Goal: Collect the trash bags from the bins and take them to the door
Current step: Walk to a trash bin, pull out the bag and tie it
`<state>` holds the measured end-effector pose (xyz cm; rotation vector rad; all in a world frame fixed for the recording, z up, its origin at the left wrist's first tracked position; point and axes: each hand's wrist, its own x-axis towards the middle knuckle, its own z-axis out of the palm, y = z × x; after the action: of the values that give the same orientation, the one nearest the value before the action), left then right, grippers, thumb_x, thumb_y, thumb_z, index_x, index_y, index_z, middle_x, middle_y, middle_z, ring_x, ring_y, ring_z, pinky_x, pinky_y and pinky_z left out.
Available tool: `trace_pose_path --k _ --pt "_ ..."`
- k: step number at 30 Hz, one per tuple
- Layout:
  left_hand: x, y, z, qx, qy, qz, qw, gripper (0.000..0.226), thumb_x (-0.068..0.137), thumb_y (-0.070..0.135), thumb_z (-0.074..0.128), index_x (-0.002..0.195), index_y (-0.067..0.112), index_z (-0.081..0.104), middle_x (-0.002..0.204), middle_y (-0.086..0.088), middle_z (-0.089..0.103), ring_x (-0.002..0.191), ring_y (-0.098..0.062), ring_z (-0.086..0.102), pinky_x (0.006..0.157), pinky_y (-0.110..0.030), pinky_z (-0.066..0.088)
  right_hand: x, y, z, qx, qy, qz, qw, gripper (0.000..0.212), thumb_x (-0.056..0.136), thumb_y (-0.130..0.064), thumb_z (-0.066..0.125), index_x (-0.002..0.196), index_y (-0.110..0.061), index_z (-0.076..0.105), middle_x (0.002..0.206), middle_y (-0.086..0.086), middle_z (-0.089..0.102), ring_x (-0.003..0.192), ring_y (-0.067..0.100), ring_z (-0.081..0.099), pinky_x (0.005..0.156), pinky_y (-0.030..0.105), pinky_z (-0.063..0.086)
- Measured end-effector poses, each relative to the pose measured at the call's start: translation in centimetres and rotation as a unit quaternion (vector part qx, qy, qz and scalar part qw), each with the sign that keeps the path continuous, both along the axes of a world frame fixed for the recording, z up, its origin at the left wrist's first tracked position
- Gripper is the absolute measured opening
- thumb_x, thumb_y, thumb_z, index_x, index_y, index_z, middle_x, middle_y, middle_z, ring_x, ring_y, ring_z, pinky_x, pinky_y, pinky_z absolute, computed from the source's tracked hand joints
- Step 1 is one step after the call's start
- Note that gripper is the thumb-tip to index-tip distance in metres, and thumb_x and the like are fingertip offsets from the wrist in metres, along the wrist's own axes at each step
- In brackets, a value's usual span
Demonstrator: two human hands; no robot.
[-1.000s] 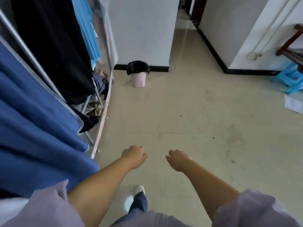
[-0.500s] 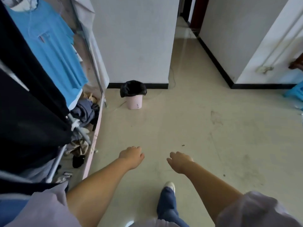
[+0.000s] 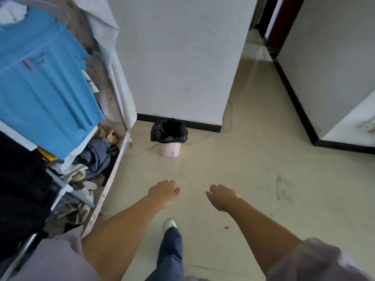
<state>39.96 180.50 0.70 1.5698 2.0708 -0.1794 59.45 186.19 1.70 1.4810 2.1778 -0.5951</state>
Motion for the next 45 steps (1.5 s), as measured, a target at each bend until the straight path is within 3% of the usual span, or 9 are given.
trace_pose_path --k 12,19,29,34,37,41,43,45 --pt "-8.9 21.9 -1.9 -0.038 0.004 0.031 0.999 0.041 0.099 0.036 0.026 0.120 0.010 0.050 0.121 -0.011 0.055 0.112 -0.027 0.053 0.091 -0.037 0.043 -7.2 22.2 -1.7 -0.025 0.003 -0.009 1.000 0.043 0.101 -0.037 0.023 0.130 -0.011 0.043 0.133 0.012 0.050 0.120 0.030 0.052 0.094 0.039 0.043" --pt "-10.9 31.5 -5.1 -0.055 -0.043 0.079 0.994 0.041 0.100 0.037 0.026 0.116 0.008 0.050 0.119 -0.012 0.055 0.112 -0.028 0.053 0.092 -0.036 0.042 -10.9 32.7 -5.2 -0.059 0.009 0.015 0.998 0.043 0.101 -0.039 0.024 0.127 -0.011 0.045 0.129 0.012 0.053 0.116 0.031 0.054 0.090 0.038 0.044" --pt "-16.1 41.7 -23.0 -0.075 -0.112 0.224 0.965 0.042 0.101 0.036 0.026 0.117 0.007 0.053 0.121 -0.013 0.057 0.111 -0.029 0.055 0.087 -0.035 0.041 -18.9 45.7 -22.7 -0.090 0.019 0.058 0.994 0.042 0.101 -0.039 0.023 0.128 -0.013 0.043 0.128 0.012 0.053 0.118 0.030 0.053 0.093 0.039 0.043" --pt "-21.1 45.5 -34.3 -0.034 -0.121 0.266 0.956 0.045 0.101 0.035 0.026 0.123 0.005 0.049 0.128 -0.017 0.054 0.117 -0.034 0.051 0.094 -0.040 0.040 -23.3 50.1 -34.6 -0.052 0.055 0.017 0.997 0.038 0.100 -0.034 0.027 0.130 -0.015 0.042 0.128 0.013 0.053 0.117 0.032 0.052 0.093 0.041 0.043" --pt "-24.7 47.7 -41.5 0.034 -0.135 0.353 0.925 0.046 0.100 0.035 0.032 0.134 0.006 0.040 0.138 -0.019 0.048 0.124 -0.037 0.047 0.099 -0.043 0.039 -25.8 52.3 -41.5 0.003 0.094 -0.017 0.995 0.035 0.100 -0.026 0.031 0.132 -0.014 0.040 0.131 0.014 0.047 0.119 0.035 0.048 0.094 0.044 0.043" --pt "-29.4 50.9 -49.2 0.126 -0.139 0.495 0.848 0.059 0.099 0.040 0.036 0.141 0.000 0.029 0.141 -0.024 0.041 0.126 -0.042 0.044 0.103 -0.049 0.039 -27.9 55.5 -49.7 0.114 0.169 -0.074 0.976 0.044 0.099 -0.030 0.032 0.141 -0.018 0.028 0.142 0.013 0.036 0.127 0.034 0.039 0.096 0.048 0.042" --pt "-31.0 52.8 -52.0 0.166 -0.194 0.545 0.798 0.063 0.099 0.046 0.032 0.141 -0.001 0.029 0.142 -0.023 0.041 0.127 -0.041 0.044 0.104 -0.047 0.039 -28.8 57.1 -52.7 0.134 0.259 -0.135 0.947 0.046 0.100 -0.032 0.029 0.145 -0.022 0.023 0.144 0.013 0.035 0.127 0.035 0.039 0.099 0.049 0.040" --pt "-32.3 54.3 -53.9 0.219 -0.308 0.564 0.734 0.065 0.097 0.051 0.032 0.140 0.003 0.035 0.136 -0.015 0.047 0.122 -0.038 0.049 0.096 -0.044 0.046 -29.6 58.5 -54.6 0.122 0.365 -0.187 0.904 0.047 0.100 -0.034 0.028 0.145 -0.025 0.022 0.144 0.014 0.037 0.125 0.035 0.044 0.100 0.047 0.039"
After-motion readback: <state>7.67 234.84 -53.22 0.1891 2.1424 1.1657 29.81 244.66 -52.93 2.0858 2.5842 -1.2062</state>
